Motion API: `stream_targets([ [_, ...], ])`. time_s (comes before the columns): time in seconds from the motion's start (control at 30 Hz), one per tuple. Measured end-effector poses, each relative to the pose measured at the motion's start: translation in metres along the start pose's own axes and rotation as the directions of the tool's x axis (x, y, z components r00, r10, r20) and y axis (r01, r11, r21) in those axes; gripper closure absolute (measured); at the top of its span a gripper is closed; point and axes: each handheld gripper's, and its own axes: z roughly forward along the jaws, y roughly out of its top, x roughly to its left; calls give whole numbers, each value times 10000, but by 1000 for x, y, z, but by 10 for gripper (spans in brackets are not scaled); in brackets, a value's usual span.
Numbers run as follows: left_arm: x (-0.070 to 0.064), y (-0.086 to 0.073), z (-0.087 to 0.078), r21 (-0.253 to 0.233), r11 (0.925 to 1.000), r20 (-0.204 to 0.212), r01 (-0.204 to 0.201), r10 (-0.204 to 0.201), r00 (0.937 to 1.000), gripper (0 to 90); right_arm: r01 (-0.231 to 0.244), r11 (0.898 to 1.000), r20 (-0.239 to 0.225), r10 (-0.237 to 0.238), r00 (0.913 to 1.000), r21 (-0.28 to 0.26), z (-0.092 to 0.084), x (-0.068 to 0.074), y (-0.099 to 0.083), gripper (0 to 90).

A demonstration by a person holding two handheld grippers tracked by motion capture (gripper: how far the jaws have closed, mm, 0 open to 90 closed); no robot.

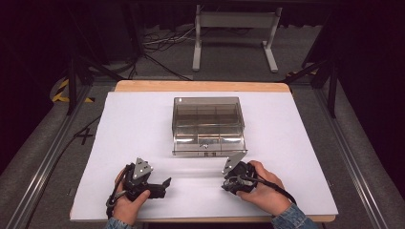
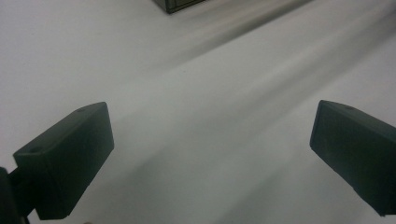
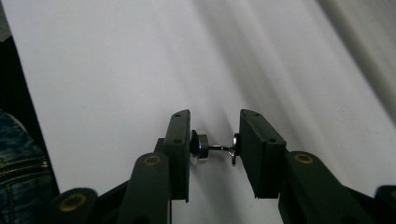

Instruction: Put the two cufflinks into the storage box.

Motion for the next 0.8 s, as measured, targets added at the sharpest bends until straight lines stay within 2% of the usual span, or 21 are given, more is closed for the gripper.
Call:
stream_targets([
  [0.07, 0, 0, 0, -20, 10000, 16, 4, -4, 10000, 3, 8, 9999, -6, -8, 10000, 113, 1, -1, 0, 653],
  [0.4, 1, 0, 1, -27, 10000, -21, -10, 10, 10000, 3, -73, 9999, -120, 72, 9999, -79, -8, -5, 3, 653],
  [0.7, 2, 0, 0, 16, 10000, 27, -11, 11, 10000, 3, 32, 9987, -554, -60, 9984, -506, -27, -6, 14, 653],
  [0.8, 1, 0, 0, -4, 10000, 9, 0, 0, 10000, 3, 115, 9982, -565, -148, 9983, -584, -33, -8, 18, 653],
])
